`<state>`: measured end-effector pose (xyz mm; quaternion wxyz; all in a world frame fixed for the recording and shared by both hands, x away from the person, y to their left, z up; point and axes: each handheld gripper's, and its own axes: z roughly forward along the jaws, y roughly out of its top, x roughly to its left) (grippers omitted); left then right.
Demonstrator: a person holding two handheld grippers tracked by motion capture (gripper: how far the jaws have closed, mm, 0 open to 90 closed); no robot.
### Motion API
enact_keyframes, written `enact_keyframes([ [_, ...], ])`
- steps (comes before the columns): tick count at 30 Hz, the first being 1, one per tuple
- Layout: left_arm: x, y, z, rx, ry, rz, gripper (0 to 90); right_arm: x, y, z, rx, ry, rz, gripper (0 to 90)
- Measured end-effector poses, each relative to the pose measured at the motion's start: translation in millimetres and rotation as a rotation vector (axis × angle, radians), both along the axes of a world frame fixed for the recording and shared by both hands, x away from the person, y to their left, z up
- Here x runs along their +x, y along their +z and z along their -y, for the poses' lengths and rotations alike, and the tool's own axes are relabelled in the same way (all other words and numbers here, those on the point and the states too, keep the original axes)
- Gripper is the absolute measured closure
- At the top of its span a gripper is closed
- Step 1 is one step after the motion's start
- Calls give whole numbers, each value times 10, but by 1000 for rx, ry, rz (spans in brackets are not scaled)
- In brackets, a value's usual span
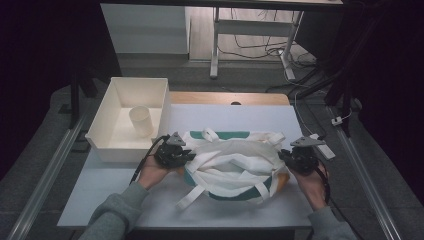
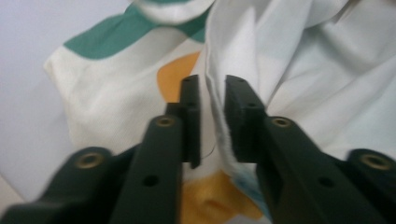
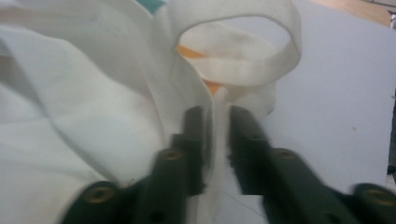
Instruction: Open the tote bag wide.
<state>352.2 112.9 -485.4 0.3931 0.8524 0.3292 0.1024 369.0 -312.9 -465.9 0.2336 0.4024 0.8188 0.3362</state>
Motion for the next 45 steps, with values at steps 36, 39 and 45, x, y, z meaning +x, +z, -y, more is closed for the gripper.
enact_keyframes([
  [36, 480, 214, 559, -6, -85, -4, 465, -407, 121, -1407, 47, 473, -112, 504],
  [39, 483, 187, 573, 11, -92, -9, 465, -425, 73, -1460, 29, 488, -124, 496],
  [45, 484, 134, 621, 37, -89, 2, 580, -477, -6, -1485, 15, 506, -140, 503],
])
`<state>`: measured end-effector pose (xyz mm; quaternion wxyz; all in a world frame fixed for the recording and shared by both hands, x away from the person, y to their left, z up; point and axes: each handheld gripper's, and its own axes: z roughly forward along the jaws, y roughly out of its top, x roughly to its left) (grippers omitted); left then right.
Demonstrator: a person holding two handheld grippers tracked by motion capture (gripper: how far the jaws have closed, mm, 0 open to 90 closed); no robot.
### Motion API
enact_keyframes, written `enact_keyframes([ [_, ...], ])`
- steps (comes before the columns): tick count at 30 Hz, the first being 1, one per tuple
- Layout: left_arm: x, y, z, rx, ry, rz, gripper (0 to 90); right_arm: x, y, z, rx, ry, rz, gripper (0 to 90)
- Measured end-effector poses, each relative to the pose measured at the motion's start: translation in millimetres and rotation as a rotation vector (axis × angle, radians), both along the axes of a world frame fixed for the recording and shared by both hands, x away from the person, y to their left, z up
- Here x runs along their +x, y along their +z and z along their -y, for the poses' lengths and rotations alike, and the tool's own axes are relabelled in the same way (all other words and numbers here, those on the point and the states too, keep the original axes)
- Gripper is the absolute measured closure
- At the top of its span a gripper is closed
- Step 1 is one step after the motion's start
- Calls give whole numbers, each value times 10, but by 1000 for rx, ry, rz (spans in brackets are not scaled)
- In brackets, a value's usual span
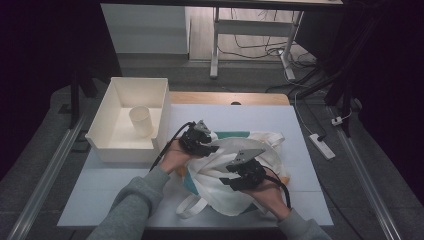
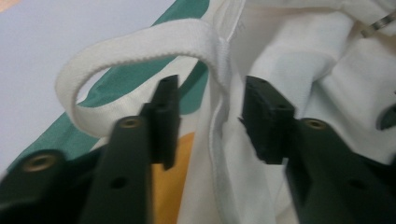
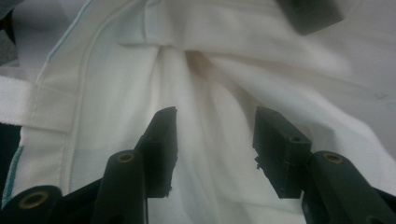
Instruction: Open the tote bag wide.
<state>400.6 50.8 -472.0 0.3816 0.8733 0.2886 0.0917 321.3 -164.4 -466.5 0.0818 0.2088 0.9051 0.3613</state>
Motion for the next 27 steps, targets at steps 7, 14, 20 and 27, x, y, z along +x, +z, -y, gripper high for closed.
enact_keyframes([
  [7, 10, -29, 14, -2, -2, 11, 809, 25, -133, -73, -49, 18, -25, 529],
  [14, 21, -46, -10, -14, 35, 42, 817, 34, -283, -126, -105, 47, -55, 765],
  [20, 28, -62, -36, -17, 71, 66, 818, -43, -248, -144, -119, 92, -51, 885],
  [27, 5, -98, -23, -13, 87, 95, 819, -399, -16, -160, -125, 156, -23, 886],
])
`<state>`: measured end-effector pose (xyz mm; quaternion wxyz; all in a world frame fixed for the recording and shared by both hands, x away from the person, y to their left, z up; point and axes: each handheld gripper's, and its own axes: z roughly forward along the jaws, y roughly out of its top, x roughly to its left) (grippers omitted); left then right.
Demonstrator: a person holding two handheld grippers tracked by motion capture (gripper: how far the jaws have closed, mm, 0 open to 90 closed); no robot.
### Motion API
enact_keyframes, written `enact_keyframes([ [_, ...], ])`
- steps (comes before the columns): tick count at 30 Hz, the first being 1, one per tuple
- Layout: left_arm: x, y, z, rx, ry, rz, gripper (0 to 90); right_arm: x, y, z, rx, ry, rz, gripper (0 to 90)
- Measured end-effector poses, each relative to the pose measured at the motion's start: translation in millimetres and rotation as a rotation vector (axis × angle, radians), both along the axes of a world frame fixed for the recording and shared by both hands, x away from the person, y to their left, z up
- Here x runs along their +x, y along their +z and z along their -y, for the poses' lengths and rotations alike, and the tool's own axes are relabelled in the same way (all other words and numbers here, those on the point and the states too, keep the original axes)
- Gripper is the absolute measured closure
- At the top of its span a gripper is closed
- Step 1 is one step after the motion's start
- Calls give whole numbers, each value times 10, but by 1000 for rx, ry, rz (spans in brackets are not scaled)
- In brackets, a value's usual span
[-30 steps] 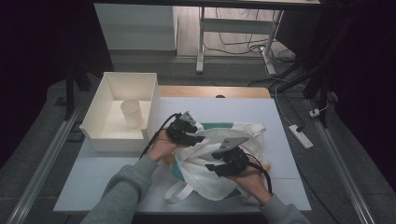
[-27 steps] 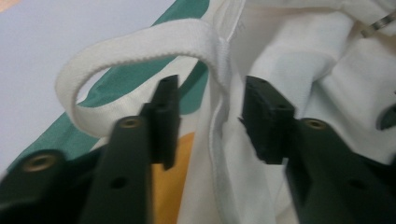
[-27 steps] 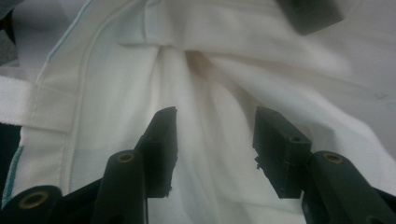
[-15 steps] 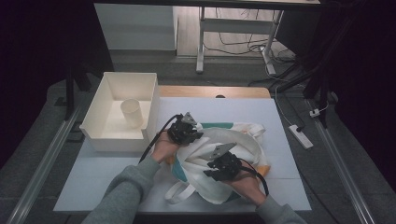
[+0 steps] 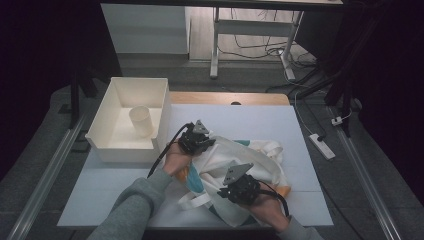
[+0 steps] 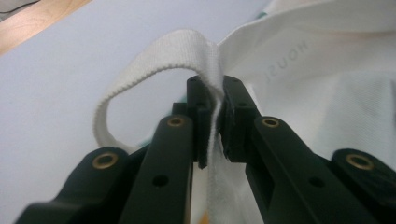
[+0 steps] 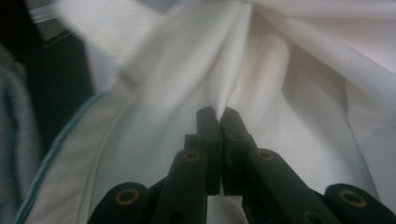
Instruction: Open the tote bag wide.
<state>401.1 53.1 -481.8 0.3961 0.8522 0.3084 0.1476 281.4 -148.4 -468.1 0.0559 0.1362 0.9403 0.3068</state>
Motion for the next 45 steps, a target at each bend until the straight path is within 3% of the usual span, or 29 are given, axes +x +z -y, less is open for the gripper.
enact_keyframes([
  [5, -34, 19, 23, -1, 9, 29, 820, -128, -97, -33, 9, 40, -76, 888],
  [9, -23, 0, 17, -1, 9, 16, 820, -170, -212, -94, -9, 63, -94, 888],
  [12, -21, 5, 2, -6, -2, 2, 819, -129, -217, -67, 18, 58, -120, 879],
  [14, -33, 18, -13, -11, -9, 5, 817, -97, -182, -28, 55, 61, -129, 773],
  [16, -44, 29, -18, -12, -17, 2, 814, -65, -80, 39, 115, 24, -113, 635],
  [20, -44, 26, -13, -14, -18, 1, 813, 68, 125, 205, 185, -90, -17, 571],
  [23, -33, 19, -24, -19, -23, -9, 813, 217, 173, 283, 166, -163, 51, 545],
  [29, -38, 18, -28, -21, -30, -6, 812, 562, 64, 332, 138, -250, 25, 515],
  [36, -40, 13, -29, -20, -34, -12, 812, 605, -47, 220, 32, -262, 94, 569],
  [42, -37, 12, -28, -21, -35, -13, 812, 660, -75, 233, 20, -279, 85, 591],
  [45, -37, 10, -28, -23, -35, -16, 811, 661, -120, 214, -3, -275, 83, 702],
])
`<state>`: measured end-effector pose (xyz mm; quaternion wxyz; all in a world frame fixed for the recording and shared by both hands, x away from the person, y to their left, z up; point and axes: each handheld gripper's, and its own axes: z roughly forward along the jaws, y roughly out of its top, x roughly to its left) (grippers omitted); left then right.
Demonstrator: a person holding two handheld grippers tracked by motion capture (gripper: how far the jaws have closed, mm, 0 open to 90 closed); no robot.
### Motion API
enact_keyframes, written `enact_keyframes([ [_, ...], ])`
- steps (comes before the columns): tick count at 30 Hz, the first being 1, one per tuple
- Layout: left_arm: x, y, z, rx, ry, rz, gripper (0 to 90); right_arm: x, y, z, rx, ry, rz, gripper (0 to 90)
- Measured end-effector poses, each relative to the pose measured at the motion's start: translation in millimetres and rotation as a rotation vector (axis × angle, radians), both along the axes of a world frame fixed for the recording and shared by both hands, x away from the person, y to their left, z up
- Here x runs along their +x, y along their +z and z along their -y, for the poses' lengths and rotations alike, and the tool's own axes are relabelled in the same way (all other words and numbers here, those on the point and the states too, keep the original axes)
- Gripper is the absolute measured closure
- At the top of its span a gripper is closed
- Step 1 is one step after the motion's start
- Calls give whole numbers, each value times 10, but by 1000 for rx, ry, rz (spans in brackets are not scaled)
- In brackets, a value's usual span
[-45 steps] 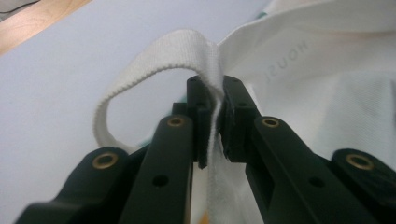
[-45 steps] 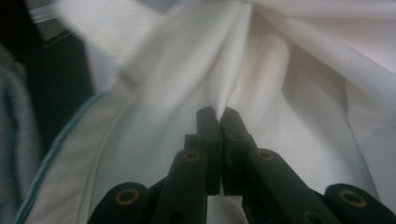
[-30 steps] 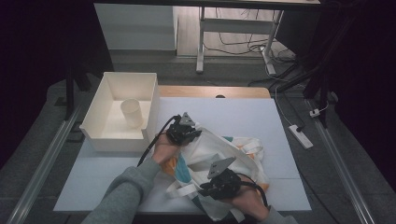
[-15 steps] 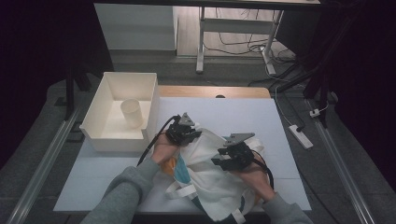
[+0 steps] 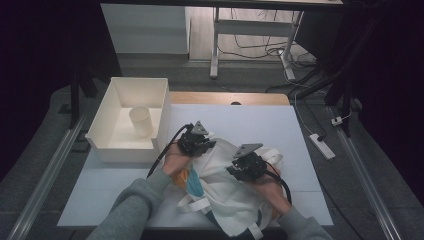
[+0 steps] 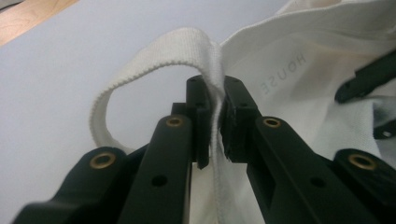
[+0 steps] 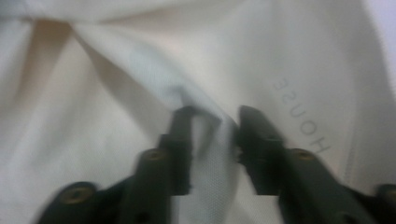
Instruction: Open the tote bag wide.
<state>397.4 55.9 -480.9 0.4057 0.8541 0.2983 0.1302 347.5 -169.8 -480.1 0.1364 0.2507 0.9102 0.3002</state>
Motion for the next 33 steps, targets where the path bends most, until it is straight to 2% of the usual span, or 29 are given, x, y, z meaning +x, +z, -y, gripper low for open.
enact_keyframes([
  [1, -3, 3, -1, 2, 0, 2, 811, -4, -15, -5, -11, 2, 1, 768],
  [4, -4, 7, -12, 4, -2, 3, 810, 0, -14, 3, -2, 16, 1, 866],
  [9, -4, 19, -25, -6, 6, 10, 812, -20, 116, -8, 22, 23, 79, 882],
  [15, -9, 35, -35, -15, 4, 16, 816, 93, 207, 10, 78, -8, 115, 884],
  [22, 12, 15, -37, -17, 8, 10, 818, 323, 228, 2, 138, -45, 109, 885],
  [28, 50, -35, -30, -6, 15, -6, 818, 551, 144, 53, 222, -101, 42, 885],
  [29, 50, -38, -25, -6, 15, -5, 818, 570, 137, 57, 220, -105, 37, 885],
  [31, 49, -35, -23, -6, 16, -2, 818, 619, 128, 49, 187, -114, 58, 885],
  [33, 48, -30, -28, -9, 20, -2, 818, 670, 116, 46, 187, -126, 46, 885],
])
